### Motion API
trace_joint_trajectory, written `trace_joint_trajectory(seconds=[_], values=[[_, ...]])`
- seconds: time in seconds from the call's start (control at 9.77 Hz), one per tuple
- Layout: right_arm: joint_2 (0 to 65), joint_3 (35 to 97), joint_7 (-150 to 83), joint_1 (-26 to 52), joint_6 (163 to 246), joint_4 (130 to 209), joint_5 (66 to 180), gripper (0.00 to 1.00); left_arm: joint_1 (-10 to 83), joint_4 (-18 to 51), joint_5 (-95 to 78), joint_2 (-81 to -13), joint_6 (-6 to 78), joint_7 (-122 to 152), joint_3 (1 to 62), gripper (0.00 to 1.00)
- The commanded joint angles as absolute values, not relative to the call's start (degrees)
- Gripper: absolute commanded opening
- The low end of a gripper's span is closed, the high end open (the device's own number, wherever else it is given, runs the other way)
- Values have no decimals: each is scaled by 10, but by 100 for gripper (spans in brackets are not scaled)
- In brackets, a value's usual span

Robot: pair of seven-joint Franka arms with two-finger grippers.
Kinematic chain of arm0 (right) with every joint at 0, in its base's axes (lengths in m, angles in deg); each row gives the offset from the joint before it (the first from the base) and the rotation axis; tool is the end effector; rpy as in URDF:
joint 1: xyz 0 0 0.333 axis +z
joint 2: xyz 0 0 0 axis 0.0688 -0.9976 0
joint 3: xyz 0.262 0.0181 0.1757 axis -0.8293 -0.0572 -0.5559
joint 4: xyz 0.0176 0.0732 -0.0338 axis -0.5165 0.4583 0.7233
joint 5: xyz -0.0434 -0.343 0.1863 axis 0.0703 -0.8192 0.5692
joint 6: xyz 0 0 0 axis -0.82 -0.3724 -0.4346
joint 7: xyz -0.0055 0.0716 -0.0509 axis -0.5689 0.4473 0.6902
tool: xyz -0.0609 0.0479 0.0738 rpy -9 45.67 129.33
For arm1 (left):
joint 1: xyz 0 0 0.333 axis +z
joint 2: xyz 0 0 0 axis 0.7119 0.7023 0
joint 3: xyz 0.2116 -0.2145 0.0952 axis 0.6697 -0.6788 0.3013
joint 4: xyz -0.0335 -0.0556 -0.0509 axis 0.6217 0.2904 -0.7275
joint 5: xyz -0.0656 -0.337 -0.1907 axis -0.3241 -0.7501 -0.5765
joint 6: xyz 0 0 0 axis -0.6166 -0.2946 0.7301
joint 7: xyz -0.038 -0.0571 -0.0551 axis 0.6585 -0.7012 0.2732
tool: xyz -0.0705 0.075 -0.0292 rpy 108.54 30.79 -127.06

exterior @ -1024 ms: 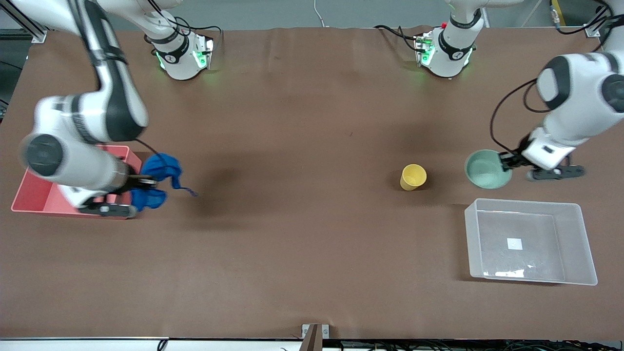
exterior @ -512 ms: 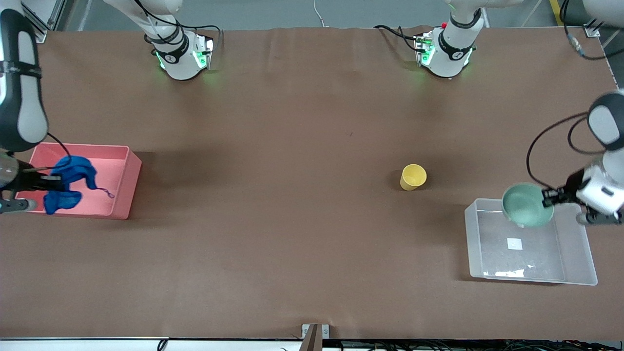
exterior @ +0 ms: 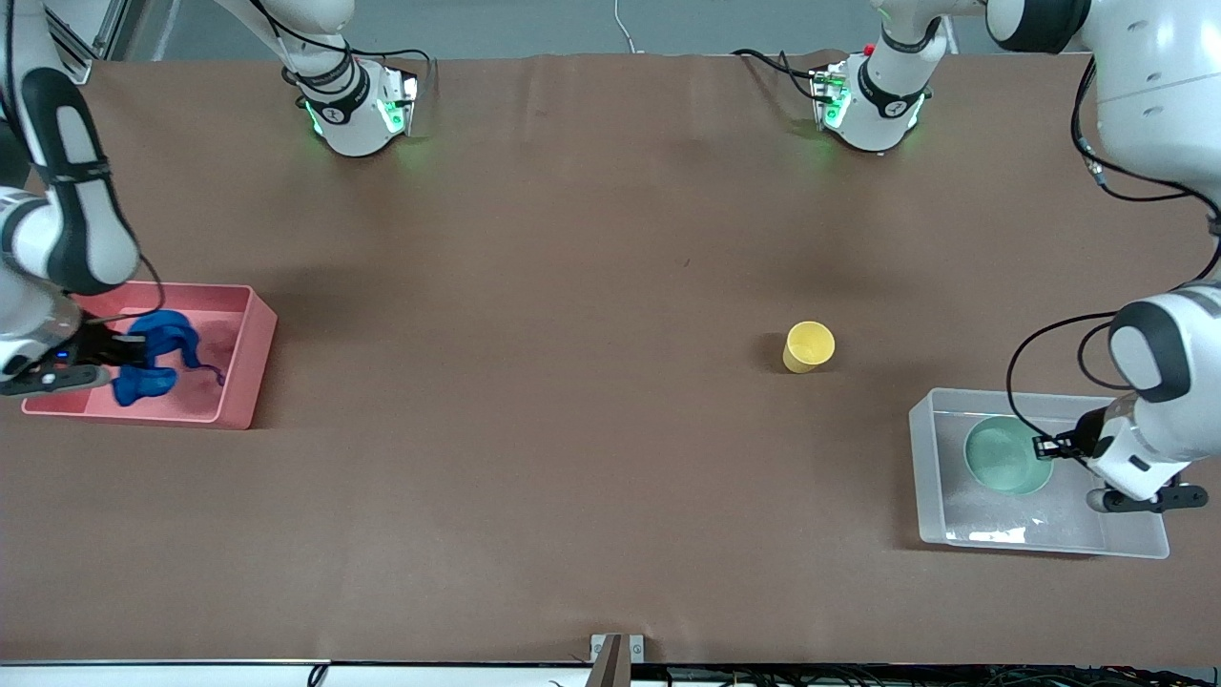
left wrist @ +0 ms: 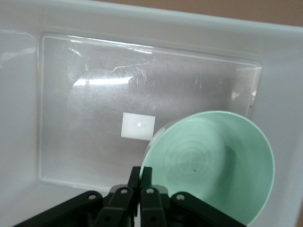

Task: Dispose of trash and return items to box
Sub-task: 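Carry the cloth into the pink bin while the left gripper carries the bowl, then release the cloth in the pink bin while the left gripper releases the bowl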

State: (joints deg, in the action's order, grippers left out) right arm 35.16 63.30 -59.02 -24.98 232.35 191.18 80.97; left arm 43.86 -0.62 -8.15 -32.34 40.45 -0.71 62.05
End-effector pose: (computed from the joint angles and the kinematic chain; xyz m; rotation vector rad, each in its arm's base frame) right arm 0.5363 -0.2360 0.2456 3.0445 0.3068 -0.0127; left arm 0.7141 0.1001 0.2828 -3.1300 -0.0901 0.0082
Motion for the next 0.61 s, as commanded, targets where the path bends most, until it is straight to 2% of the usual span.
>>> trace_joint_trajectory(seconds=[0.0, 0.1, 0.2, 0.31, 0.51], values=[[335, 620, -587, -267, 2343, 1919, 810, 46, 437, -20, -93, -284, 434, -21, 627, 4], [329, 619, -587, -264, 2343, 1918, 810, 99, 437, -16, -92, -277, 454, -22, 627, 3], [335, 618, -583, -258, 2334, 1918, 810, 100, 436, -6, -94, -272, 477, -17, 627, 5], [353, 618, -582, -253, 2315, 1914, 810, 100, 435, -6, -95, -267, 481, -11, 626, 20], [406, 618, -521, -224, 2234, 1878, 812, 100, 435, -3, -93, -282, 477, -14, 627, 97]])
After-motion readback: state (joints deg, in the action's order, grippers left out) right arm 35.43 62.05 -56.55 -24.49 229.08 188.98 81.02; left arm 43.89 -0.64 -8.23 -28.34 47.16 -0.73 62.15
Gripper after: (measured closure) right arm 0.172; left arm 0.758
